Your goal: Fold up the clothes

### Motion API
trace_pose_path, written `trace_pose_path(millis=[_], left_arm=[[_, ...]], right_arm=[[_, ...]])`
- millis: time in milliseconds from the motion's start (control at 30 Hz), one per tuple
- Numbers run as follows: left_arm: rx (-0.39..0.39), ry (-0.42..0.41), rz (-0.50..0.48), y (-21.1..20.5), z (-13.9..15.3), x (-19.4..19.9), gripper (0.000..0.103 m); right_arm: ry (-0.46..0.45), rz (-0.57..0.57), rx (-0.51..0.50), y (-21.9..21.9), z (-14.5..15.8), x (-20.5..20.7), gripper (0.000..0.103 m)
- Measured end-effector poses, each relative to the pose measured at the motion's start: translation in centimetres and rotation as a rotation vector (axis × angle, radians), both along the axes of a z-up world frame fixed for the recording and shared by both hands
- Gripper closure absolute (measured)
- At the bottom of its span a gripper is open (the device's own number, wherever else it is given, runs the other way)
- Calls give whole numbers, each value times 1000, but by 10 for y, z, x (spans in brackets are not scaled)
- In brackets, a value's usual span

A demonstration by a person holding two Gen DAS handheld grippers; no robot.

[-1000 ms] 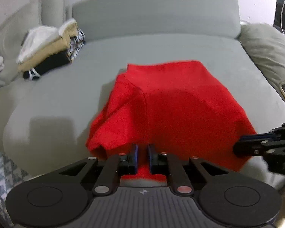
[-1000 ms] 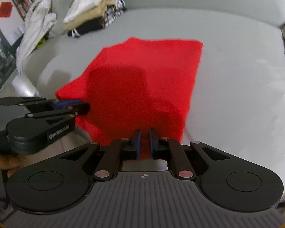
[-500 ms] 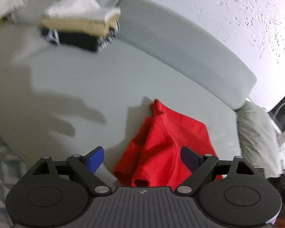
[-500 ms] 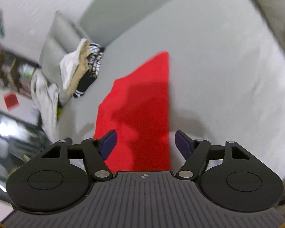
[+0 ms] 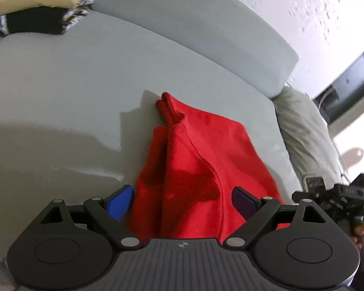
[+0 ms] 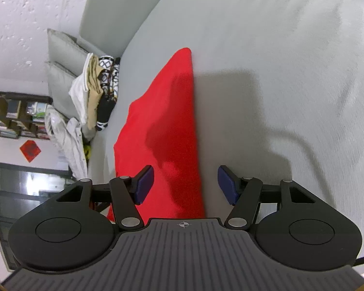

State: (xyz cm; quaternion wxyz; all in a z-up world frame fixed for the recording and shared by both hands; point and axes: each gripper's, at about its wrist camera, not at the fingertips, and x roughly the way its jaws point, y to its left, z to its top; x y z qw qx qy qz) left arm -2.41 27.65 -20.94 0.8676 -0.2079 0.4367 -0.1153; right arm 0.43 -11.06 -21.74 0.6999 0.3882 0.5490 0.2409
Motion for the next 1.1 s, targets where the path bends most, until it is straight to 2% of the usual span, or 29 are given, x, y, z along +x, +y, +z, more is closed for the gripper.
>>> trace_pose_path(millis=[100,133,267,400,567,600,633,667,700,733,800,900,1000,1100], left_arm=[[65,19,-38,0,3,8,17],[58,35,-52,1,3,10,18],[-65,105,-143,4,-7,27,18],[-183,158,-165,0,-20,48,17],[-233,177,-180,-12,-27,67,16],[-229,180,-175,-14,-27,68,17],[-218,183,-168,-16,-27,68,24],[-186,186,-158,-18,-24,67,30],[-138,189,-144,-21,-20,65,47],[-78,188,-131,-25,-15,62,65],[27,150,-114,-36,-2,52,76],[219,63,-113,-71,20,34,82],[400,-40,-127,-110,46,11,83],[464,-143,-162,-139,77,-17,84]], right_arm=[[5,11,5,0,0,2,40],[8,16,6,-1,-1,3,41],[9,41,18,3,-6,13,41],[9,64,38,18,-13,34,40],[-17,58,74,49,-27,65,41],[-24,52,79,55,-29,70,41],[-31,45,75,59,-30,72,42],[-38,43,64,64,-30,74,43],[-48,54,27,70,-27,74,55],[-65,76,-37,77,-23,73,74],[-126,107,-151,88,-10,67,82],[-248,130,-307,108,14,52,85],[-391,128,-493,131,50,25,86],[-498,86,-620,138,87,-6,86]])
